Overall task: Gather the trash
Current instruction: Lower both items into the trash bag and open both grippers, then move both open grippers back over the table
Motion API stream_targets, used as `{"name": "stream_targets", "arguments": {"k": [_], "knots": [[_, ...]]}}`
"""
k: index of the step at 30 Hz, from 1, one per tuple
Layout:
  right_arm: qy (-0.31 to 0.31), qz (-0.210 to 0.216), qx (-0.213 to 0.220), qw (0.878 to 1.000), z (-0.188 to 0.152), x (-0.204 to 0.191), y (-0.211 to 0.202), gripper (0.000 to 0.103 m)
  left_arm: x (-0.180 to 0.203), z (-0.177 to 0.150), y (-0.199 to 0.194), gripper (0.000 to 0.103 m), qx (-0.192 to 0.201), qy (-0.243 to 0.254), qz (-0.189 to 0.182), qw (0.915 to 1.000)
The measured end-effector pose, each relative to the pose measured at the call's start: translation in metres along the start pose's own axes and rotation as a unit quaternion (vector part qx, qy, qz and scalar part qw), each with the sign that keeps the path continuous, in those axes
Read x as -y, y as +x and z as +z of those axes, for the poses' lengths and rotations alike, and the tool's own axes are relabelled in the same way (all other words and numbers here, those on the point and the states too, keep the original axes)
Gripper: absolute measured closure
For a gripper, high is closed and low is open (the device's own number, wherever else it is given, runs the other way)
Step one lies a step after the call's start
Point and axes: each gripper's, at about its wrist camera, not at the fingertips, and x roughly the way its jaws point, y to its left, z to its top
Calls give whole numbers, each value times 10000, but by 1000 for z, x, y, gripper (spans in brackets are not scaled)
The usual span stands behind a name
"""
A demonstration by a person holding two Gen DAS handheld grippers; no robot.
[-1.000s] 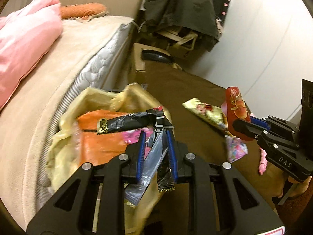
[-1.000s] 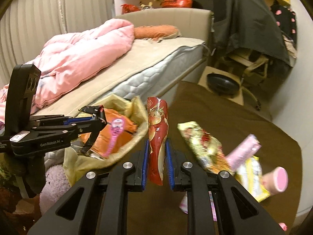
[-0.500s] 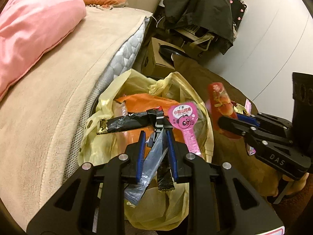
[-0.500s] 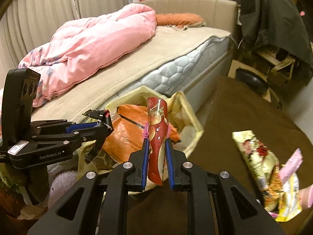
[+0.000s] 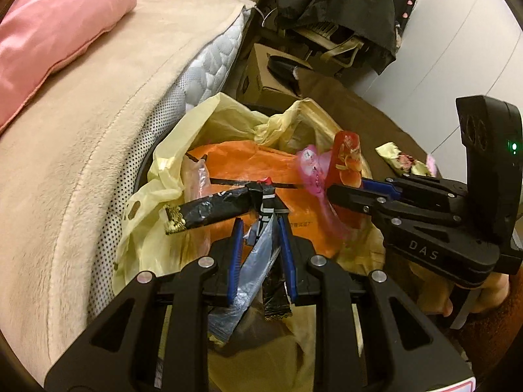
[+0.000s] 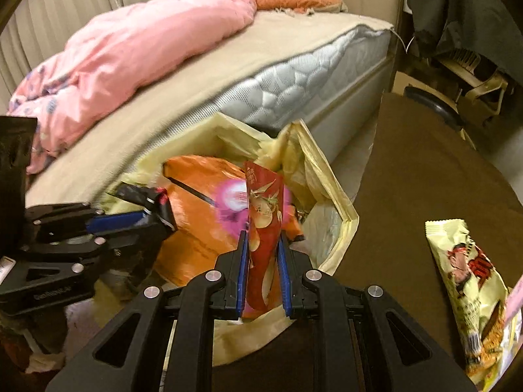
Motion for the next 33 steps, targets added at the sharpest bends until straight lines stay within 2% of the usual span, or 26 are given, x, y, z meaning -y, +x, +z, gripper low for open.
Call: {"name": "stream_targets", "arguments": {"k": [10, 13, 16, 21, 26, 33], "knots": [[-86, 53, 130, 9999, -6, 1, -3, 86, -12, 4, 10, 81, -58, -79, -20, 9999], [-91, 17, 245, 9997, -7, 0, -10, 86, -11, 6, 2, 76, 14, -103, -85, 9999], [-89, 35, 361, 9993, -8, 1, -18, 78, -11, 8, -13, 65, 184, -152, -151, 9996], [22, 135, 351, 9993, -7, 1, -24, 59, -8, 12, -33, 58, 348, -93, -61, 9993], [47, 83, 423, 9991, -10, -1, -34, 59, -4, 12, -49, 57, 512, -78, 158, 9985], [48, -336, 682, 9971, -20, 8, -69, 59, 7, 14, -68, 57, 766, -5, 314, 9966]]}}
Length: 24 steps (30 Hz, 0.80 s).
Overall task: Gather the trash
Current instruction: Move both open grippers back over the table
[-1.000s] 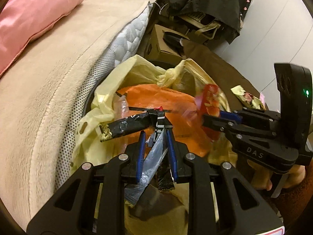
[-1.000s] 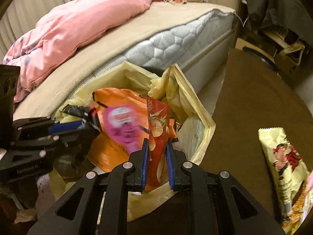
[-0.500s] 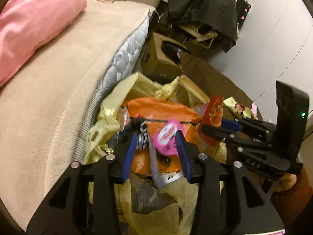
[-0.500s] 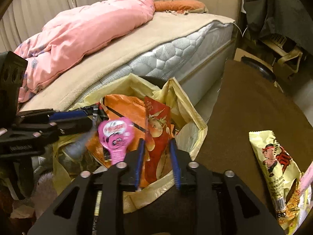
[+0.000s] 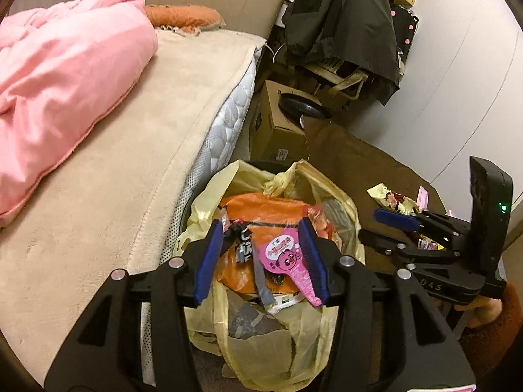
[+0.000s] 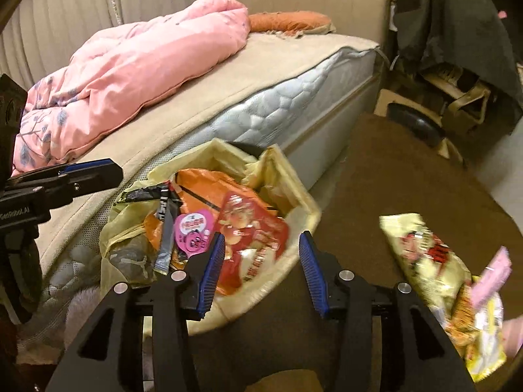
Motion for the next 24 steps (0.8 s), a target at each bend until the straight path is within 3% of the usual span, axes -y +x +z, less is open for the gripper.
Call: {"name": "stream_targets", "arguments": {"k": [9, 13, 24], "knots": [[632, -668, 381, 9950, -35, 67, -67, 58, 56, -3, 4, 57, 187, 386, -124, 9990], [903, -795, 517, 9914, -56, 99, -93, 58, 95, -8, 17, 57, 65, 728, -333, 9968], [1452, -1480, 357, 9776, -124, 170, -135, 58, 189, -20, 55, 57, -355, 1292, -791, 9878]]}}
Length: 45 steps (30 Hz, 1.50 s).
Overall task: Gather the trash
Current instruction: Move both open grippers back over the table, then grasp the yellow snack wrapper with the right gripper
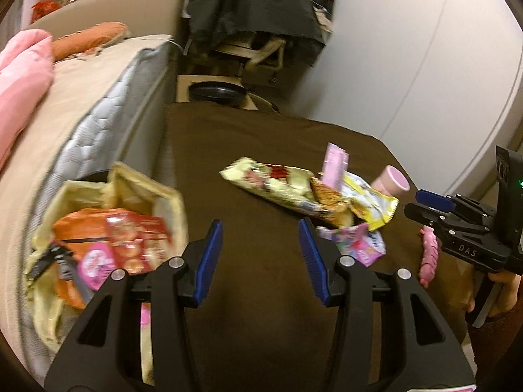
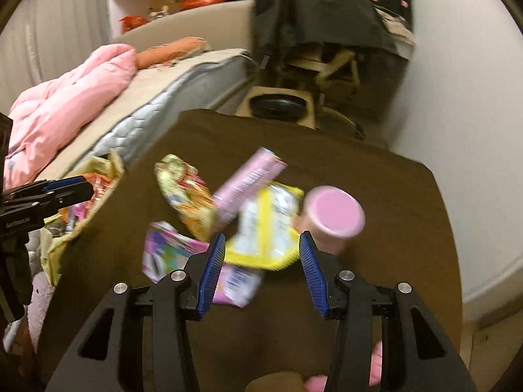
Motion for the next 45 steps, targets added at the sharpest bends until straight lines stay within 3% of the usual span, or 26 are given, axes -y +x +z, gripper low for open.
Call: {"name": "stream_targets", "arguments": {"k": [10, 17, 26, 34, 45], "knots": [[207, -318, 34, 9993, -22, 29, -2, 58, 41, -11, 32, 57, -332, 252, -148, 9990], [14, 227, 53, 9997, -16, 3, 9, 58, 39, -12, 32, 57, -324, 148, -47, 9994], [-283, 503, 2, 9983, 9, -29, 41, 58, 21, -15, 22, 57, -286, 33, 160, 9995], [-191, 223, -398, 9988, 9, -30, 69, 72, 11, -20, 15, 57, -240, -19, 166, 9996], [49, 383, -441, 9983, -23, -5, 36, 88, 19, -22, 13, 57, -215, 89, 76, 9997]]}}
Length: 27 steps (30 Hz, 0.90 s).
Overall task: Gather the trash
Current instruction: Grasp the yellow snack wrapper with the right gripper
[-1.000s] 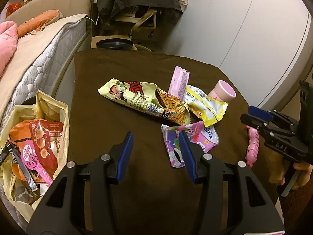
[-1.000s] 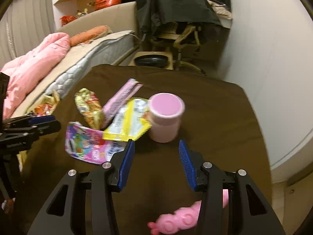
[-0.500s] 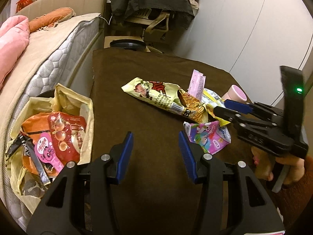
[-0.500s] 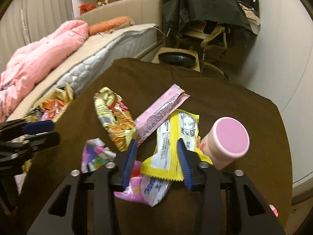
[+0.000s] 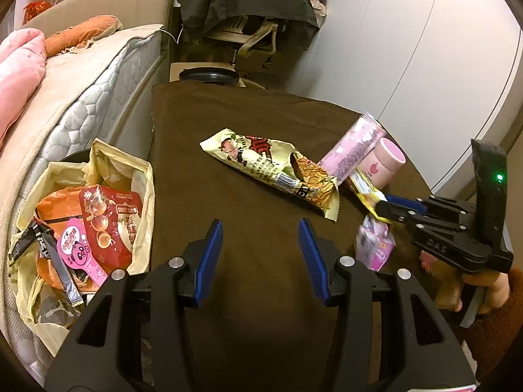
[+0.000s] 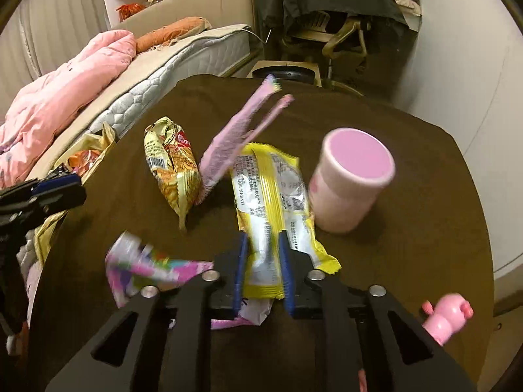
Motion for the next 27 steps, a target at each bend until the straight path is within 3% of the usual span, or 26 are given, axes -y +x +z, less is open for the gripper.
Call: {"name": "stream_targets", "arguments": {"k": [7, 14, 18, 22, 27], "knots": [[145, 59, 209, 9997, -10, 16, -30, 90, 8, 2, 0, 57, 6, 119, -22, 9999], [192, 50, 382, 9991, -18, 27, -51, 90, 27, 3, 6, 57, -131, 295, -407, 9986], [224, 37, 470, 9986, -22, 30, -59, 90, 28, 6, 15, 57, -187, 81, -515, 9985], [195, 144, 368, 9990, -28, 29, -57, 90, 25, 7, 24, 57, -286, -280, -599, 9974], [-83, 256, 245, 9993, -35, 21, -45, 88, 39, 5, 27, 57, -328, -46, -571, 9978]]}}
